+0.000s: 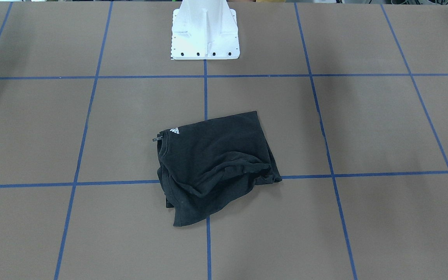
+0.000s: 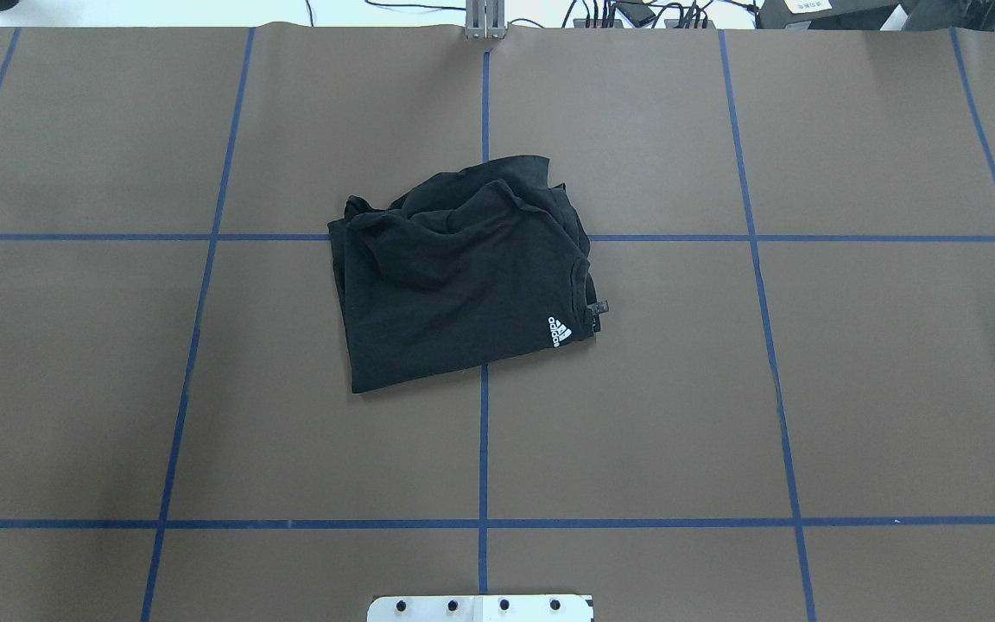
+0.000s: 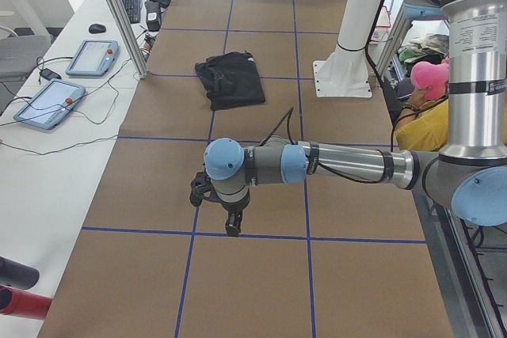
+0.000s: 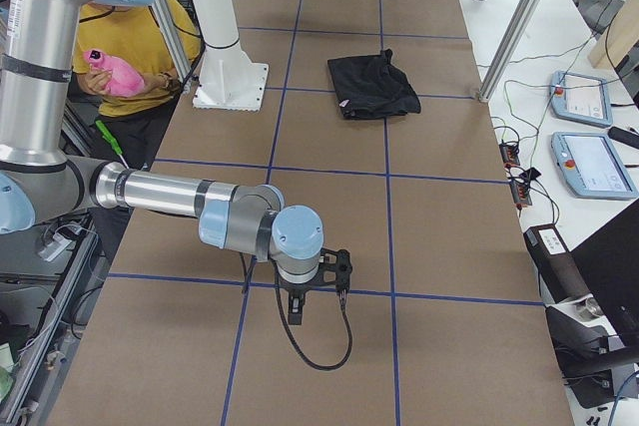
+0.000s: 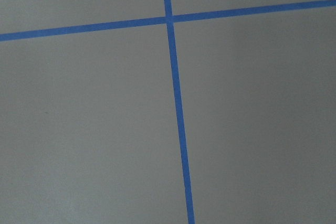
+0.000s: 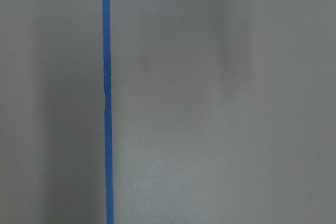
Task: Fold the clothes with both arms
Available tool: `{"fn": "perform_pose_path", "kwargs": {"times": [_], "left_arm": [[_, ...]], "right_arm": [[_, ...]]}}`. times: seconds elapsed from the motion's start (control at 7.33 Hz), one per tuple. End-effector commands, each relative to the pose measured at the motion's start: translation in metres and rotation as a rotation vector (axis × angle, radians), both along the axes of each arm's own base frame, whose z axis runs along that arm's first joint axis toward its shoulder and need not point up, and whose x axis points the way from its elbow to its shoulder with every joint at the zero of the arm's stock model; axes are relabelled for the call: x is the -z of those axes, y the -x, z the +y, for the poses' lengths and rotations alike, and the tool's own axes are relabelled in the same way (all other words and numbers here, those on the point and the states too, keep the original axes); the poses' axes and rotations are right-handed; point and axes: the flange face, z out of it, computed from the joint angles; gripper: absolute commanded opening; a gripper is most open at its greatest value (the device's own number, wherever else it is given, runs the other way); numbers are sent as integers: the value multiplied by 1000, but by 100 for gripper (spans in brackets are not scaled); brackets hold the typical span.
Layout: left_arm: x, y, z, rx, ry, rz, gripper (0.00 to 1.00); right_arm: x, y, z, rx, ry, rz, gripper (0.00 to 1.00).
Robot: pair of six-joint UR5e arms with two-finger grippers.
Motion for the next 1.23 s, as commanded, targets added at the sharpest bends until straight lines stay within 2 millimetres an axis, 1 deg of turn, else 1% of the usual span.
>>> {"fn": "perform_pose_path", "kwargs": {"times": [0.0, 0.14, 0.27, 0.41, 0.55, 0.68, 0.82, 1.09], "left_arm": [[14, 1, -5, 2, -39, -10, 100], [24, 1, -13, 2, -69, -11, 100], [25, 2, -14, 0, -83, -14, 100], [16, 7, -8, -5, -91, -73, 100], [3, 12, 4, 0, -83, -111, 100], [-4, 12, 9, 7, -67, -105, 100], [5, 12, 8, 8, -84, -116, 100], [9, 10, 4, -3, -113, -118, 100]], "right_arm": [[-6, -5, 8, -14, 15, 5, 100], [-9, -6, 13, -21, 28, 4, 100], [-18, -8, 18, -31, 46, 0, 100], [-21, -11, 21, -39, 48, 0, 100], [-22, -12, 22, -44, 52, 3, 100], [-27, -13, 28, -49, 66, 0, 100], [-26, -15, 30, -58, 64, -2, 100], [-26, -16, 29, -65, 68, -1, 100]]}}
